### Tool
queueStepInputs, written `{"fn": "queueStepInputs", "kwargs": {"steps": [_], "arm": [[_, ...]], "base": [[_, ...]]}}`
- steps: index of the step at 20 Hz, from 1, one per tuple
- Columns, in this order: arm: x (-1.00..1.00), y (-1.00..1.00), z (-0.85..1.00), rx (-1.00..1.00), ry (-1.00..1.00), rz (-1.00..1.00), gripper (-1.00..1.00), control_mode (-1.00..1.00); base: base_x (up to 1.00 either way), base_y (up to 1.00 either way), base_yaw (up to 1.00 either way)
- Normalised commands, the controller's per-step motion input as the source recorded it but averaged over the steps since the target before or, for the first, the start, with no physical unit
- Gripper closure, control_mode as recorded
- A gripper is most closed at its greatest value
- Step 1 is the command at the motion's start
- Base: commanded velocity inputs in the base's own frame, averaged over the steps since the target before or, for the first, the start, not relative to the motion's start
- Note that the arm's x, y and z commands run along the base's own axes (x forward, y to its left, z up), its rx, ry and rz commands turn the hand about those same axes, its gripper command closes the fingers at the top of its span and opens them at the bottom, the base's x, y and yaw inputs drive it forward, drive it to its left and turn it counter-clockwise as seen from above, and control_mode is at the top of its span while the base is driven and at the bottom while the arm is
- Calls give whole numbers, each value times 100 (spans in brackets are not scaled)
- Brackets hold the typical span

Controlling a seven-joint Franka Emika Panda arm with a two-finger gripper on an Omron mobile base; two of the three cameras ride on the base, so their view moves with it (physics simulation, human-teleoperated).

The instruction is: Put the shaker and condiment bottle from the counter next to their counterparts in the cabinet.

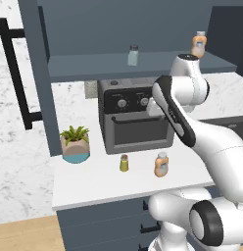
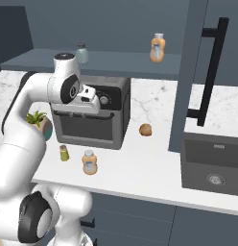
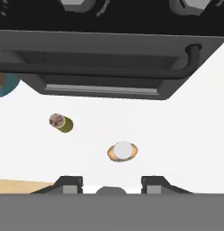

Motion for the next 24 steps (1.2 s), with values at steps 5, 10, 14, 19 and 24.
{"fn": "queueStepInputs", "kwargs": {"steps": [5,10,14,19,24], "arm": [[-1,-1,-6,0,-1,6,-100,-100],[-13,-5,-4,1,-9,41,-100,-100],[-9,-21,-8,10,-11,56,-100,-100],[-3,-28,-17,23,-7,55,-100,-100],[11,-43,-51,43,0,39,-100,-100]], "base": [[0,0,0],[0,0,0],[0,0,0],[0,0,0],[0,0,0]]}}
